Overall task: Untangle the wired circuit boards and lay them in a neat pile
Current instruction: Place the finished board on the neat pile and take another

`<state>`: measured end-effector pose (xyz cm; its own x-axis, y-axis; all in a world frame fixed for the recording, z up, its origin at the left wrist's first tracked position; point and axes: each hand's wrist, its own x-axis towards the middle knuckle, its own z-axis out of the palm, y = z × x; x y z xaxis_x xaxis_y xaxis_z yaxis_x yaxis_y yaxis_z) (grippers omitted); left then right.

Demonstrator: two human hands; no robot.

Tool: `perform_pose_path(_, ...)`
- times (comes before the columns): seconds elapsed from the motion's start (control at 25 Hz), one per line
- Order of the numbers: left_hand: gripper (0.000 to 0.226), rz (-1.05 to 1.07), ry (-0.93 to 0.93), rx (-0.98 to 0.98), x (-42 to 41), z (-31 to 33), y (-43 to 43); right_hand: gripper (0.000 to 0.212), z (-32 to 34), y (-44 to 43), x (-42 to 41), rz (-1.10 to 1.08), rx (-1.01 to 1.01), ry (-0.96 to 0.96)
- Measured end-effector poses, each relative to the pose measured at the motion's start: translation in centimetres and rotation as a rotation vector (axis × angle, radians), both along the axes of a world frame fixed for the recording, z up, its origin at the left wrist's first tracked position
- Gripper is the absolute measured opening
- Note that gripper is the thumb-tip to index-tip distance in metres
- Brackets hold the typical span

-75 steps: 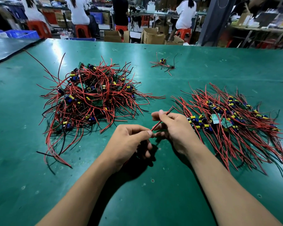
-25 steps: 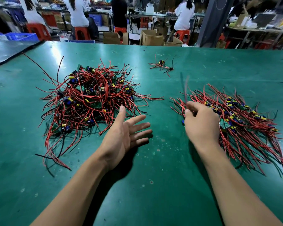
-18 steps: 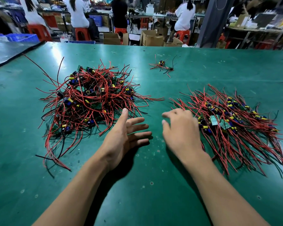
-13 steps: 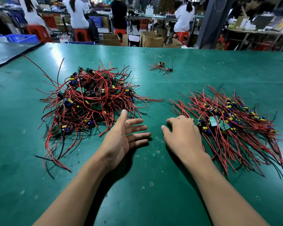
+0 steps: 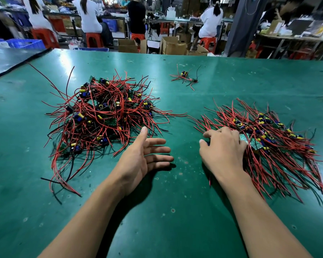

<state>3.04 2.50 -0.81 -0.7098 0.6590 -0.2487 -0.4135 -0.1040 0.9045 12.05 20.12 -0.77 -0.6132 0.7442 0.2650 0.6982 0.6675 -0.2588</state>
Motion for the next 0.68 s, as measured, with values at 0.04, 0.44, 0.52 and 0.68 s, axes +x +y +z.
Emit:
perform_pose_path(0.04,0.067,-0.001,0.004,0.001,0.0,0.0,0.0,0.028,-0.2,0.1,-0.1,0.030,-0.006,0.030)
perform_pose_path(0.44,0.065,-0.011,0.006,0.022,0.0,-0.1,-0.1,0.021,-0.7,2.0,0.0,0.130,-0.011,0.257)
perform_pose_path(0.52,0.064,-0.011,0.003,0.022,0.0,-0.2,0.0,0.018,-0.7,1.5,-0.2,0.198,0.022,0.339)
perform_pose_path(0.68,0.063,0.002,-0.003,0.014,-0.1,-0.3,0.2,0.017,-1.8,-1.5,-1.6,0.475,-0.075,0.326)
